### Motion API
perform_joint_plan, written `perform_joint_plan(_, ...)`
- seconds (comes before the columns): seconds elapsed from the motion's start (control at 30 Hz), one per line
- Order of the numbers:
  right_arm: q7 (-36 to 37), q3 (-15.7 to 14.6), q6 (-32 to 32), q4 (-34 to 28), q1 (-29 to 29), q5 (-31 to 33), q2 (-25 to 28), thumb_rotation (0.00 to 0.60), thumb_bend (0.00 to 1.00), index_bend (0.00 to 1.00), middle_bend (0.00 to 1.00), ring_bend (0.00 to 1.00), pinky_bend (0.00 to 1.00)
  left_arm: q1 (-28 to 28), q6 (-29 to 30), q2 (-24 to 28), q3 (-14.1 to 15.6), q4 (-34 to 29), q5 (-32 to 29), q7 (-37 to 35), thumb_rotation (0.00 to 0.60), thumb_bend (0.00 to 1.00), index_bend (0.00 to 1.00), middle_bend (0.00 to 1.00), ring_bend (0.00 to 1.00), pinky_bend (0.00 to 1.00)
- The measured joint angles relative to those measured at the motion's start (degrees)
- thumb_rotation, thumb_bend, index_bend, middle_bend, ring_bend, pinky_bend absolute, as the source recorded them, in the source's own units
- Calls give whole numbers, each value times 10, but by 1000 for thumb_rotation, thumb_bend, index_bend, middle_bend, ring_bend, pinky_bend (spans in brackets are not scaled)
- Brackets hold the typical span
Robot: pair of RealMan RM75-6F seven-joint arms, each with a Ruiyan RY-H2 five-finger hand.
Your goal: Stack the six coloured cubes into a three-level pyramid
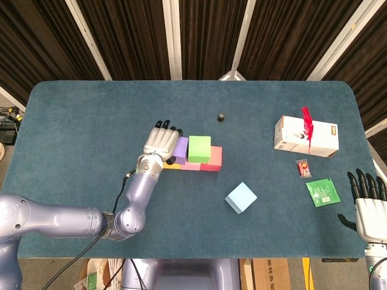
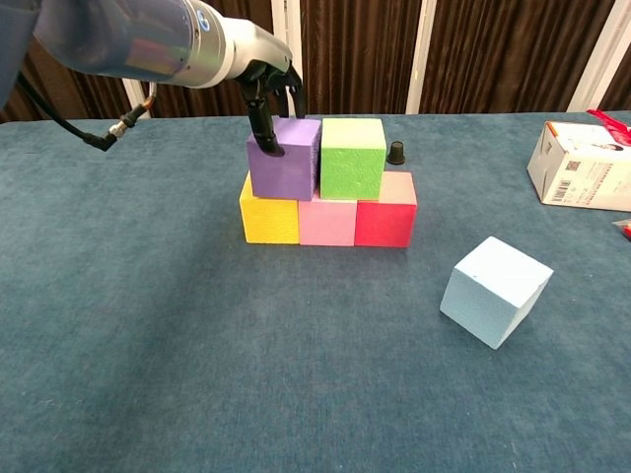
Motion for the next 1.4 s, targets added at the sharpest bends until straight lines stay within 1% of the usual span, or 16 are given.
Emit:
perform_joint_plan(0.57, 1, 2, 2, 1, -1, 3, 0, 600, 129, 0, 27, 0, 0, 2, 8, -1, -5, -5, 7, 0, 600, 380, 218, 168, 0, 0)
perform_joint_plan(0.93, 4, 3, 1, 0, -1, 5, 1, 600, 129, 0, 27, 0, 0, 2, 13, -3, 1, -18, 16, 6, 600, 380, 180, 90, 0, 0)
perform_joint_plan(1.13, 6, 3, 1, -1, -1, 5, 1, 600, 129, 0, 27, 0, 0, 5, 24, 2, 3, -32, 24, 8, 600, 380, 179, 124, 0, 0)
perform_joint_plan(1.4, 5, 3, 6, -3, -5, 6, 1, 600, 130, 0, 27, 0, 0, 6, 24, -2, 6, -19, 19, 12, 600, 380, 176, 153, 0, 0)
